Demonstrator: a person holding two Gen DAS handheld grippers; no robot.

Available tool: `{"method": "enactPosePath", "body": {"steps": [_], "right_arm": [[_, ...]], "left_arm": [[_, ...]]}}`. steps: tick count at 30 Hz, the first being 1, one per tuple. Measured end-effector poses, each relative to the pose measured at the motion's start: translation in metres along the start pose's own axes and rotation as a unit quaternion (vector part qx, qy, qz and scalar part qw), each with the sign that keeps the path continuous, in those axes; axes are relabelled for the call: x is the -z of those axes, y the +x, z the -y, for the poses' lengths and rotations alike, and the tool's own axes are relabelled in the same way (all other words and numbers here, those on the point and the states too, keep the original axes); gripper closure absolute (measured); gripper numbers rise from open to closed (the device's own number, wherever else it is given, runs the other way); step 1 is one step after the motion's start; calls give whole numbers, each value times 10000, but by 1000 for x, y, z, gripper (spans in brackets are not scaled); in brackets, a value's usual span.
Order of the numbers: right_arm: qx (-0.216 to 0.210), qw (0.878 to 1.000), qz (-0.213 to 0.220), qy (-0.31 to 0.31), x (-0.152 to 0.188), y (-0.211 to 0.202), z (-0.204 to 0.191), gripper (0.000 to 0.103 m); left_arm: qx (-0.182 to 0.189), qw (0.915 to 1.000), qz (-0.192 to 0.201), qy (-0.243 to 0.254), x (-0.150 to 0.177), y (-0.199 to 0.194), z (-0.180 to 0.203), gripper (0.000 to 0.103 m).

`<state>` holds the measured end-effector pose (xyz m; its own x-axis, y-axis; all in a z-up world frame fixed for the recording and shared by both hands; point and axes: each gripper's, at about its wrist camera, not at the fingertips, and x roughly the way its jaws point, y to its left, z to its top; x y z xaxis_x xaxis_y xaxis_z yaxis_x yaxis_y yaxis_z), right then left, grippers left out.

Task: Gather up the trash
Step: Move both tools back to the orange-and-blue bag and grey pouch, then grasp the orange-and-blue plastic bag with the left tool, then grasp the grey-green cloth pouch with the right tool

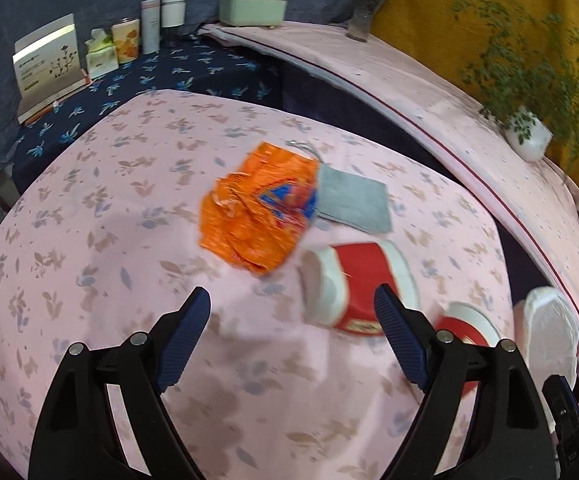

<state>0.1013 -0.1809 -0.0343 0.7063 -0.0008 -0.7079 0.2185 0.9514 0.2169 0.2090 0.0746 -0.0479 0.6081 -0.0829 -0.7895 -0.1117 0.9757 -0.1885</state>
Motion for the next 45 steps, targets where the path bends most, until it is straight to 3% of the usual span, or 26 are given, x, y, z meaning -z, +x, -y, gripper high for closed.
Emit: {"method": "enactPosePath", "body": {"steps": [7,17,23,28,32,34,39,45], "right_arm": [[-276,9994,-154,-162,-16,25,-35,62],[-764,9945,-569,-429,-53,91,-104,61],[-819,9909,-913,-555,-76,144,-135,61],[-753,9872,-1279,-588,-83,183,-151,62],[-606,9834,-1542,-734,-82,206,-160,71],[-566,9806,-1695,-805,-79,215,-162,84],[-465,9779,-1765,-1015,-72,218,-166,102],[-475,9800,-1637,-1023,-71,206,-163,102]], "left_arm": [[-55,9996,-115,-245,-29,25,-34,23],[-40,9989,-363,-294,-56,71,-50,24],[178,9973,-658,-264,-60,93,-48,43],[93,9983,-583,-8,-61,95,-40,55],[169,9980,-611,44,-60,97,-39,63],[207,9978,-627,50,-59,97,-40,65],[315,9975,-636,27,-59,95,-40,76],[370,9975,-594,40,-58,84,-36,83]]}}
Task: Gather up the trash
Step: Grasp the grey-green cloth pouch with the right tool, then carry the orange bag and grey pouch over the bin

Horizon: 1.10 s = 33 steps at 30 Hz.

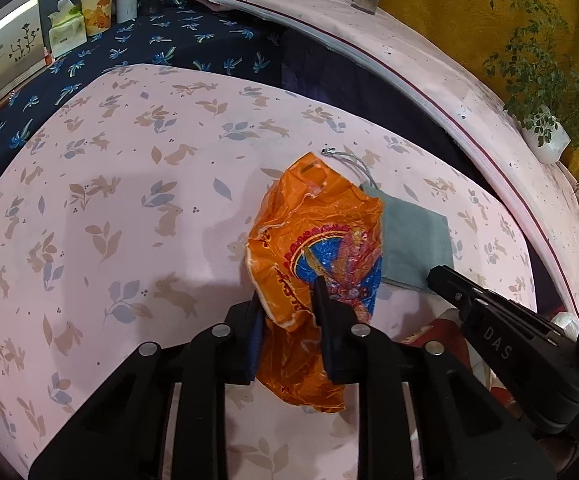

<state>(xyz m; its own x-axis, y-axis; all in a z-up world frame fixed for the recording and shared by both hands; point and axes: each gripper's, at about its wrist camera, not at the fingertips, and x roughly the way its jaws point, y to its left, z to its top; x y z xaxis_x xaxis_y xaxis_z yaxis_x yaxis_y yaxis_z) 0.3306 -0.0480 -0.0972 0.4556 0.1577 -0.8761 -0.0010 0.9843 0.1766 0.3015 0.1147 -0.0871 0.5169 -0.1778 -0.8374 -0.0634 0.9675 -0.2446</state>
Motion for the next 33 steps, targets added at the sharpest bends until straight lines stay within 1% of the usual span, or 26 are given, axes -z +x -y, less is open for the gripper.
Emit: {"method": "enactPosePath", "body": {"steps": [2,3,5,6,7,8,11,12,14,15,16,18,22,27,33], "right_arm": [[-41,9999,93,74,0,-6,4,102],[25,9999,136,86,0,-7,5,102],[91,9998,145,123,-3,-9,8,90],[87,9998,140,150,-4,-9,9,77],[95,9997,145,177,-6,-8,10,66],[137,9997,114,191,-7,-6,11,64],[155,9996,-112,216,-11,7,11,64],[174,9996,-115,199,-11,8,10,64],[222,9996,-146,48,-13,10,5,75],[206,9996,-182,5,-13,12,3,91],[193,9996,-184,-2,-12,12,2,96],[188,9997,-144,-28,-11,9,2,98],[69,9999,63,63,-8,-9,7,99],[-64,9986,445,270,-10,-49,21,99],[-120,9945,905,512,-4,-103,45,99]], "left_arm": [[-4,10000,13,-11,0,-3,1,84],[-10,10000,14,-23,1,-4,1,84],[-30,10000,6,-38,1,-4,1,84],[-35,10000,3,-38,2,-4,1,84],[-49,10000,-2,-35,2,-3,1,84],[-55,10000,-3,-33,2,-3,1,84],[-57,10000,-7,-37,2,-3,0,85],[-60,10000,-3,-34,2,-3,0,85],[-60,10000,-4,-32,2,-3,0,85],[-58,10000,0,-27,1,-3,-1,86],[-59,10000,10,-20,1,-4,0,87],[-52,10000,39,-8,-1,-6,1,87],[-16,9999,136,25,-4,-17,6,88],[64,9992,368,115,-9,-43,20,88],[242,9970,668,305,-8,-81,50,88]]}}
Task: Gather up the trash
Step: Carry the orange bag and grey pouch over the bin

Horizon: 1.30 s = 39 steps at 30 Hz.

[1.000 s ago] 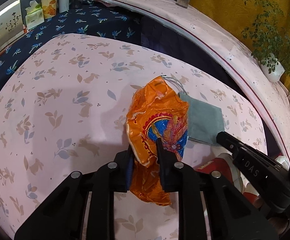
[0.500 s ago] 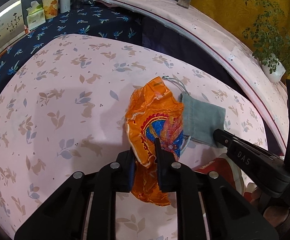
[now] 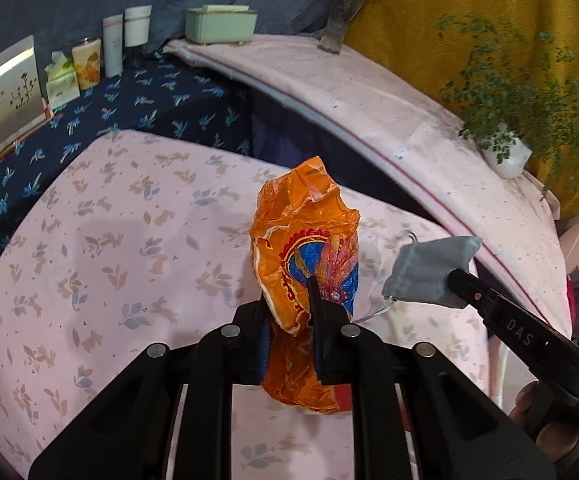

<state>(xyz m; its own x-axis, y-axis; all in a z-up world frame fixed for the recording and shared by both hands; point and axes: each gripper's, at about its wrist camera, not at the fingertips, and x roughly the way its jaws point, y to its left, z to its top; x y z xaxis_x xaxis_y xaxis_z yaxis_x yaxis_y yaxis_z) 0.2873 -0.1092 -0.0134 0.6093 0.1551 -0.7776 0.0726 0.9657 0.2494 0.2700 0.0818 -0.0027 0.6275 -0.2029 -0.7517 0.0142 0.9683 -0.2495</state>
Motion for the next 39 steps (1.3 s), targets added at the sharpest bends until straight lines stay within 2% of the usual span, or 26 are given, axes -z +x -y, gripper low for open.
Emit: {"method": "enactPosePath", "body": {"steps": [9,20,29,39], "right_arm": [[61,9966,677,472,6,-88,63,99],[486,9867,1115,1077,44,-165,156,99],[829,9775,1191,1533,82,-197,219,99],[999,9707,1088,1897,113,-202,258,99]], "left_arm": [[381,9979,174,490,15,-37,75,88],[853,9885,-13,1252,61,-52,181,88],[1163,9762,-306,1805,102,-50,251,88],[1351,9647,-617,2175,132,-37,292,87]]}}
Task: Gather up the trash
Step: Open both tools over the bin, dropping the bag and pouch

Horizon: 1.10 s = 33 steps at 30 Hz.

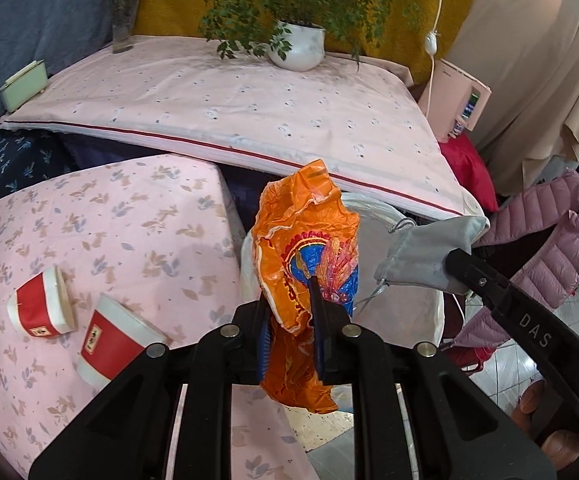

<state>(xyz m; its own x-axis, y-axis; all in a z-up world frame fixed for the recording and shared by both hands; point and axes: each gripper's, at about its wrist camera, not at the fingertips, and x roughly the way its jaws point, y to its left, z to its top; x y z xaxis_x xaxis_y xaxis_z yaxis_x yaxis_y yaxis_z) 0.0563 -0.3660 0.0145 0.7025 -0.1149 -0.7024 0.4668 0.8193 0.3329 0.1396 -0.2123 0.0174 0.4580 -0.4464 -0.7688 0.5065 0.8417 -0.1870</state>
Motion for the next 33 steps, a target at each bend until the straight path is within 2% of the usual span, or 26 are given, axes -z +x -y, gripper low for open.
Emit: {"method": "enactPosePath", "body": {"steps": [4,11,14,30,33], "right_arm": [[32,10000,-51,41,3,4,8,98],[42,10000,-88,18,5,8,7,97],[60,10000,-59,12,5,8,6,92],[28,9999,-78,-88,11,7,-7,90],[18,9999,-97,-104,14,7,-10,86]], "left_arm": [[62,10000,-43,45,2,7,5,83],[-70,10000,-24,31,4,10,5,59],[-93,10000,-5,5,4,9,2,57],[-180,9997,-7,-148,11,4,-14,54],[-198,9996,-5,-209,13,3,-19,51]]}}
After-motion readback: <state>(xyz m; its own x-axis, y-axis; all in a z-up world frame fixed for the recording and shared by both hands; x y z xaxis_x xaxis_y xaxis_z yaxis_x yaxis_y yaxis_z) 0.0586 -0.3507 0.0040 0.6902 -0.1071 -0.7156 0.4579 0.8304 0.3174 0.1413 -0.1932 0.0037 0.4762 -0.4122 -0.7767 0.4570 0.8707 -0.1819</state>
